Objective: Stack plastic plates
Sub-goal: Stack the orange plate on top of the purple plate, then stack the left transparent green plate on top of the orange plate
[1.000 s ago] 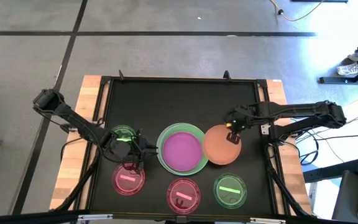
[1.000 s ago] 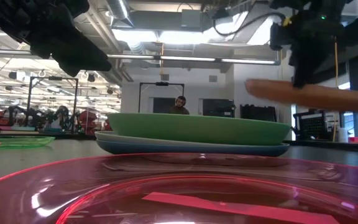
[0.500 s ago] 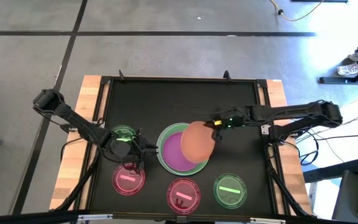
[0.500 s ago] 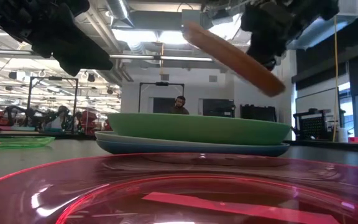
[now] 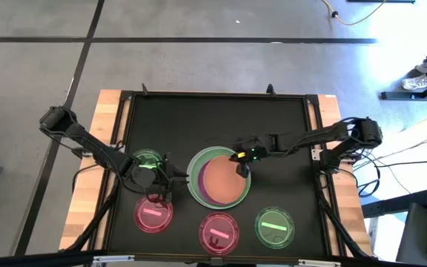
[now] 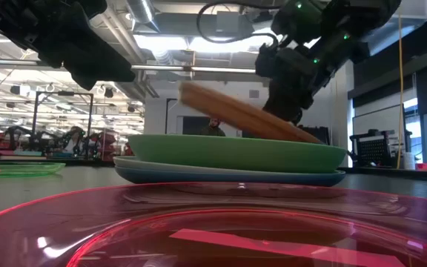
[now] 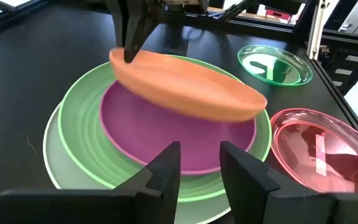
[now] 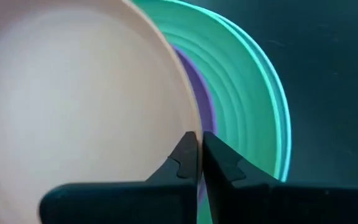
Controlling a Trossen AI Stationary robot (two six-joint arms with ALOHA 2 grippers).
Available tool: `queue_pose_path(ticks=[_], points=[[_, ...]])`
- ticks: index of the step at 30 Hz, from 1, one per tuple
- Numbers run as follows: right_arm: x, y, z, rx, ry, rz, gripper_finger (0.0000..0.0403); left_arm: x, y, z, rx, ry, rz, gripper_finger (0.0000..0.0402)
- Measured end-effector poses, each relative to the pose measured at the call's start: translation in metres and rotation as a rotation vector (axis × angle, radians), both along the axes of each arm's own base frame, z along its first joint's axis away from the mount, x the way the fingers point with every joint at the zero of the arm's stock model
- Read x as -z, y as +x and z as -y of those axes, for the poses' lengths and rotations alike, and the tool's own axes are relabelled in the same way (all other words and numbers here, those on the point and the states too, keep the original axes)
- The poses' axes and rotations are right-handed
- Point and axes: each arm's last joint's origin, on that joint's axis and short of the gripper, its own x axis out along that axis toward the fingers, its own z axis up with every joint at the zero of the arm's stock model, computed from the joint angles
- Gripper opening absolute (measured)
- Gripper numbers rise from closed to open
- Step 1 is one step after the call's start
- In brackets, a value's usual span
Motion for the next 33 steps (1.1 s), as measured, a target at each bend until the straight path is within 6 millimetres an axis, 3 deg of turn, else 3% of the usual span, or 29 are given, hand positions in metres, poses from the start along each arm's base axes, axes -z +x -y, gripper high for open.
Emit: queue_pose_path(ticks=[4, 9, 14, 21, 28, 33], points=[[0.002, 0.003, -0.001, -0.011, 0.029, 0.008, 0.0034, -0.001, 0.0, 0.0, 0.0, -0.003, 0.006, 0.0105], [0.0, 0.001, -0.003, -0.095, 0.059, 0.011, 0.0102, -0.001, 0.0, 0.0, 0.001, -0.004, 0.009, 0.0105], [-0.029, -0.006, -0.005, -0.157, 0.061, 0.018, 0.0148, -0.001, 0.0, 0.0, 0.001, -0.005, 0.011, 0.0105], [-0.06, -0.028, -0.054, -0.266, -0.079, 0.139, 0.016, -0.002, 0.001, 0.0, 0.017, 0.033, 0.014, 0.0105], [-0.034, -0.047, -0.111, -0.361, -0.166, 0.205, 0.0161, -0.01, 0.007, -0.002, 0.063, 0.059, 0.065, 0.0105], [-0.012, -0.064, -0.133, -0.35, -0.226, 0.256, 0.0161, -0.031, 0.017, 0.002, 0.09, 0.092, 0.041, 0.0105]])
